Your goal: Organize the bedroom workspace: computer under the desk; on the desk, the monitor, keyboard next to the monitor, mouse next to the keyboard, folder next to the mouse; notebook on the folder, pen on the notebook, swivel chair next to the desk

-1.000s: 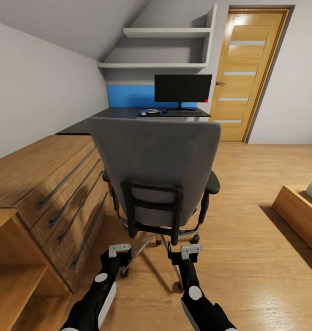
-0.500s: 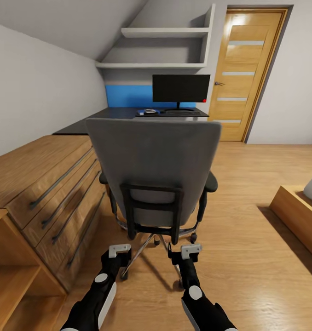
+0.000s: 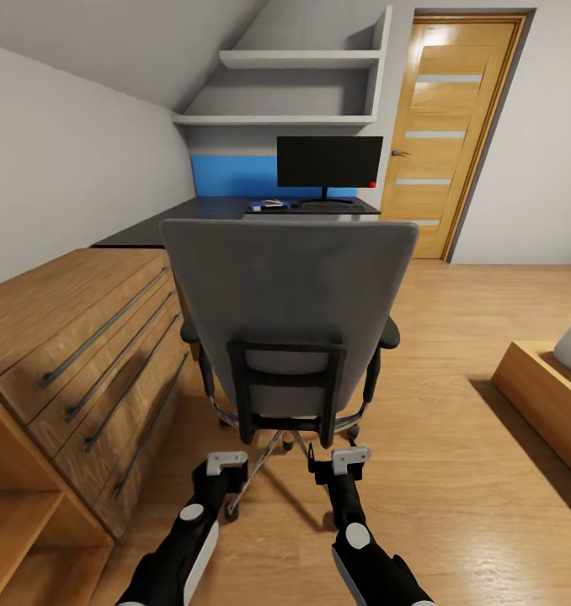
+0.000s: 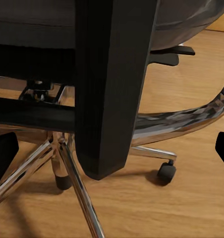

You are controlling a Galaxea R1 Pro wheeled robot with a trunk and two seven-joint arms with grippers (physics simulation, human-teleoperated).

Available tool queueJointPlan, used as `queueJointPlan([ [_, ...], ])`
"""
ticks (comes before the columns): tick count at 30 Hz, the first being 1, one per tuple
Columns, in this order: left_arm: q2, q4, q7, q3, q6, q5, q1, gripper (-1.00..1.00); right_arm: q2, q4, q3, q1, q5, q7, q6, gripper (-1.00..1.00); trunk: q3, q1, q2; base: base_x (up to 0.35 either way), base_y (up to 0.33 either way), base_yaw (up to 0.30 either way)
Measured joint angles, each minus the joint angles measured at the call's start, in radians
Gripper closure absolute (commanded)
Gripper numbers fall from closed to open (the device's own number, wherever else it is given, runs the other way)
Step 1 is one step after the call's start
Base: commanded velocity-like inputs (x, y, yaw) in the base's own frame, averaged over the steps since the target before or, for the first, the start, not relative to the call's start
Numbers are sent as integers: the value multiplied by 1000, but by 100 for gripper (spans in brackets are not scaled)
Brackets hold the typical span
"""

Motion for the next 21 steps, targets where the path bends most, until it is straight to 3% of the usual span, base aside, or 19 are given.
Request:
queueJointPlan([
  [2, 0, 4, 0, -30, -2, 0, 0, -100, 0, 0, 0, 0, 0, 0, 0, -100, 0, 0, 0, 0, 0, 0],
  [5, 0, 22, -2, -49, -25, -1, 0, -100, 0, -1, 1, 0, 0, 0, -1, -100, 0, 0, 0, 0, 0, 0],
  [10, 0, 37, -17, -57, -72, -1, 1, -100, 0, 0, 1, 0, 0, 0, 0, -100, 0, 0, 0, 0, 0, 0],
  [21, 0, 40, -45, -60, -85, -2, 1, -100, 0, 0, 1, 0, 0, 0, 0, -100, 0, 0, 0, 0, 0, 0],
])
